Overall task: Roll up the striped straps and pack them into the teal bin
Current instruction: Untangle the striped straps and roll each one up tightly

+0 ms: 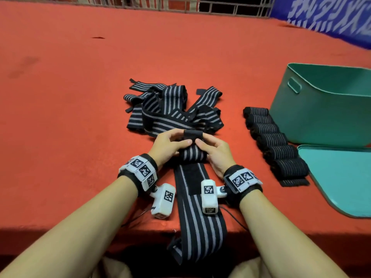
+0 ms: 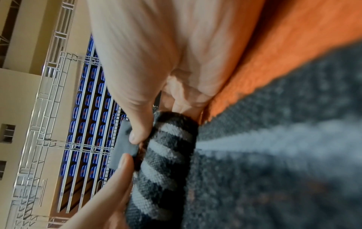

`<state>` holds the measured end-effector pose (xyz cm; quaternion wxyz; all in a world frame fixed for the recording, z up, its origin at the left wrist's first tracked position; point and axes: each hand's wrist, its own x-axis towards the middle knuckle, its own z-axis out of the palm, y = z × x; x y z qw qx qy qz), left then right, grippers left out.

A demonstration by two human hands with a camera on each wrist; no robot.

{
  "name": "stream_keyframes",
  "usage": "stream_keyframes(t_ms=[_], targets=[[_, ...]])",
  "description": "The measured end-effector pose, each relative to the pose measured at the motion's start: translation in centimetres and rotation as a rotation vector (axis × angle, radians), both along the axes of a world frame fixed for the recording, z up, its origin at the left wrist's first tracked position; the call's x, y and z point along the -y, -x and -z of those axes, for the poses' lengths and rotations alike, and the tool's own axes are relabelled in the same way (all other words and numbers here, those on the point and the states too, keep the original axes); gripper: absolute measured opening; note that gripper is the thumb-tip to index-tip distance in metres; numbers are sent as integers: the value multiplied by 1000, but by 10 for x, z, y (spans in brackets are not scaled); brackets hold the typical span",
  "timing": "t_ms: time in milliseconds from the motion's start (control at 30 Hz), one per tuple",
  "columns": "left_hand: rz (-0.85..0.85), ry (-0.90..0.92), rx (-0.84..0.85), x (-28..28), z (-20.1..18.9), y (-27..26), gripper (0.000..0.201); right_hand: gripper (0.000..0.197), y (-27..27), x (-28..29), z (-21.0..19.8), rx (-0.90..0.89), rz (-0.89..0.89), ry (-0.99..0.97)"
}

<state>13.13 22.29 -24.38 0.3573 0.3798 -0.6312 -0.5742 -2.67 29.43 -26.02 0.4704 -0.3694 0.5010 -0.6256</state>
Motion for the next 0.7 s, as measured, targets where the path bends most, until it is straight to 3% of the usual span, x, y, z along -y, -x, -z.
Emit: stream_keyframes(t_ms=[233,433,600,633,700], targets=[[31,-107,-54,-1,4,-7,25,40,1,0,0,-44,-10,25],[34,-298,-73,3,-3,-5,14,38,4,-4,-2,108,14,24],[81,-233,27,-2,-9,-4,71,39,4,-3,3,128,20,66],[54,-199,55,-4,-10,-2,68,39,3,-3,4,132,20,79],[-5,-141,92,-7,-14,1,45,41,1,-2,4,143,37,97]])
